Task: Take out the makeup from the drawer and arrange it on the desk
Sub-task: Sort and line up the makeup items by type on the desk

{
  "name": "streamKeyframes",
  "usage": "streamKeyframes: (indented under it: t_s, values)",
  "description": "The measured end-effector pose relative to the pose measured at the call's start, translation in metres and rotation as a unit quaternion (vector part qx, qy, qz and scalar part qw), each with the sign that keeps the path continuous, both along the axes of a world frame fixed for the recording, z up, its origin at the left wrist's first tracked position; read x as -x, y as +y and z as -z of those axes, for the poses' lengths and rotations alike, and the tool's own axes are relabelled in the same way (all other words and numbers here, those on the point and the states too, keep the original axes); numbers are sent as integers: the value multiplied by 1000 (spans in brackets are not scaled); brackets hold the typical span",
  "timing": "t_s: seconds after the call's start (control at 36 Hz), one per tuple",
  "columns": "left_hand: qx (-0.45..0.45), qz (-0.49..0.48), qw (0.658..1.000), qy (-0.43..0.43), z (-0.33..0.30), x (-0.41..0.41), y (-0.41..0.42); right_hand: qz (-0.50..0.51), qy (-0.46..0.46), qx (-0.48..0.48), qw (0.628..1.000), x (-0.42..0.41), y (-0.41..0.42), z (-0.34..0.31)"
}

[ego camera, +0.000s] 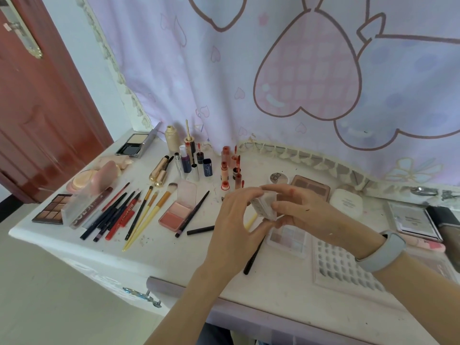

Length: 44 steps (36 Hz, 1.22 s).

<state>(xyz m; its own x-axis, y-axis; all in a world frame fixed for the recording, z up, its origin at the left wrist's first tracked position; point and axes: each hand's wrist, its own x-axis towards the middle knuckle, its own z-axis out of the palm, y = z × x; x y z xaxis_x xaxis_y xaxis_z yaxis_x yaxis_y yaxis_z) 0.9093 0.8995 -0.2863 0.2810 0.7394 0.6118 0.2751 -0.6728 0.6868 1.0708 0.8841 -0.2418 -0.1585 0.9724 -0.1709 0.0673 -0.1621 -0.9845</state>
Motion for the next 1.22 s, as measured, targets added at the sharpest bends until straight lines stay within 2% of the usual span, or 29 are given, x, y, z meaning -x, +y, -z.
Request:
streamKeyframes:
  t_s: [0.19, 0.39, 0.5, 0.61, 0.75, 0.89, 1.0, 1.08, 1.22]
  values:
    - [-109, -55, 992, 31, 2, -8, 15, 104, 40, 22, 994, -11, 11, -5]
    - [-163, -69, 981, 80, 4, -5, 31, 178, 8, 19, 984, -18, 39, -9]
    - [-125, -73, 982, 118, 6, 1, 33, 222, -76, -41, 971, -29, 71, -13]
    - [-80, -63, 980, 169, 10, 14, 30, 249, -122, -80, 957, -39, 109, -11]
    - [-15, -48, 966, 252, 19, 31, 25, 226, -105, -30, 968, -40, 146, 8]
    - [15, -36, 941, 337, 30, 40, 24, 204, -205, -34, 957, -37, 168, 31]
    - [22, -32, 935, 354, 35, 42, 26, 202, -301, -88, 928, -36, 172, 39]
    - [24, -31, 932, 361, 37, 42, 28, 185, -363, -93, 909, -35, 171, 42]
    - [25, -32, 932, 360, 37, 43, 29, 171, -408, -98, 892, -35, 167, 41]
